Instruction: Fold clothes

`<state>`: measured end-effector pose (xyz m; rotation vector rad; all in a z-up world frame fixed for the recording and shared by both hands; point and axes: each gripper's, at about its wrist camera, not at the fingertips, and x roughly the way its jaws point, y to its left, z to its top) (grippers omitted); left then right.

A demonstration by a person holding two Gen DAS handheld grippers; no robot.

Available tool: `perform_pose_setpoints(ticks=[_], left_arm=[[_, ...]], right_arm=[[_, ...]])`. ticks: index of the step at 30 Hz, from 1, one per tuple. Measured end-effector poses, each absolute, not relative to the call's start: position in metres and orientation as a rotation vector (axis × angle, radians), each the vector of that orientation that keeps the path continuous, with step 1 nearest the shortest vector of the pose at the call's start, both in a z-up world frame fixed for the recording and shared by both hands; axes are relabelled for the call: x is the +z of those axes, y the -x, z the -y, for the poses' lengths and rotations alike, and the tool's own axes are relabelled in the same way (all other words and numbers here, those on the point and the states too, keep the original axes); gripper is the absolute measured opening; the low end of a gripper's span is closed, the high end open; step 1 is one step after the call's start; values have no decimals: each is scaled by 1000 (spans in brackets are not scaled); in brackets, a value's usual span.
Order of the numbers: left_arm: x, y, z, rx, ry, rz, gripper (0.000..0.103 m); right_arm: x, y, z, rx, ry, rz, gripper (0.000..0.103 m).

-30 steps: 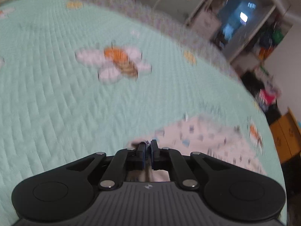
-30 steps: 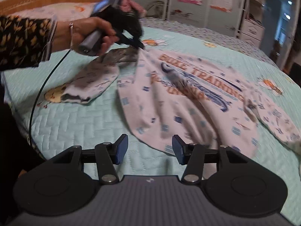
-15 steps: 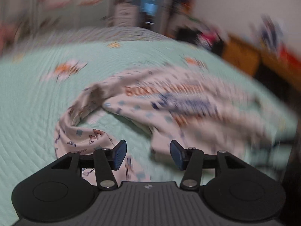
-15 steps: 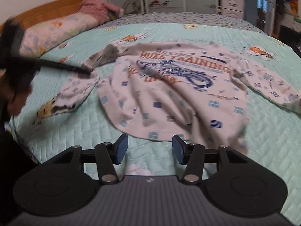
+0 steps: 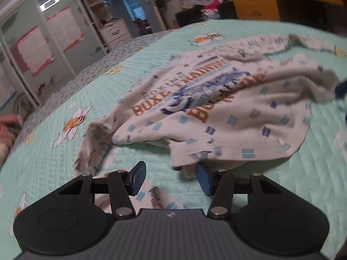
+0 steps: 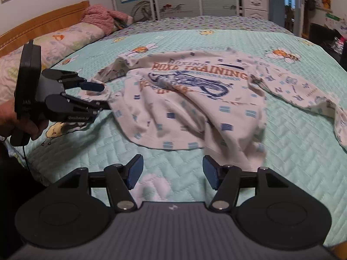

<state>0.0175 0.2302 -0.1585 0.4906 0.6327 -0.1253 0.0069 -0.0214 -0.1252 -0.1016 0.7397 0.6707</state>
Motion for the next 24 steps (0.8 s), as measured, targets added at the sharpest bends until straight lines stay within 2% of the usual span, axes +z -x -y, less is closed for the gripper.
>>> perform_pose_setpoints(ticks=[2,4,5,8,14,20,24], left_arm=[[-160,-17,-223,-130,-529,-609,51],[-158,-18,-220,-146,-522,-590,20],[-155,-18,-219,-152,-498,-582,1],[-134,-16,-225,-149,-326,-545,0],[-85,-27,-255,-157,214,-559,0],[-79,-29,-277,-182,527,-583,0],[-78,-28,-291,-196,718,-587,0]], right_arm=[[-125,-10,28,642,93,-735,62],[-125,-13,36,616,85,-723,63],[-125,-14,40,601,83,-714,63],[-127,-17,53,553,97,-683,63],[-138,-19,67,475,233,-621,62],[-157,-6,52,505,513,-512,62],[-159,-7,50,506,508,-490,62]])
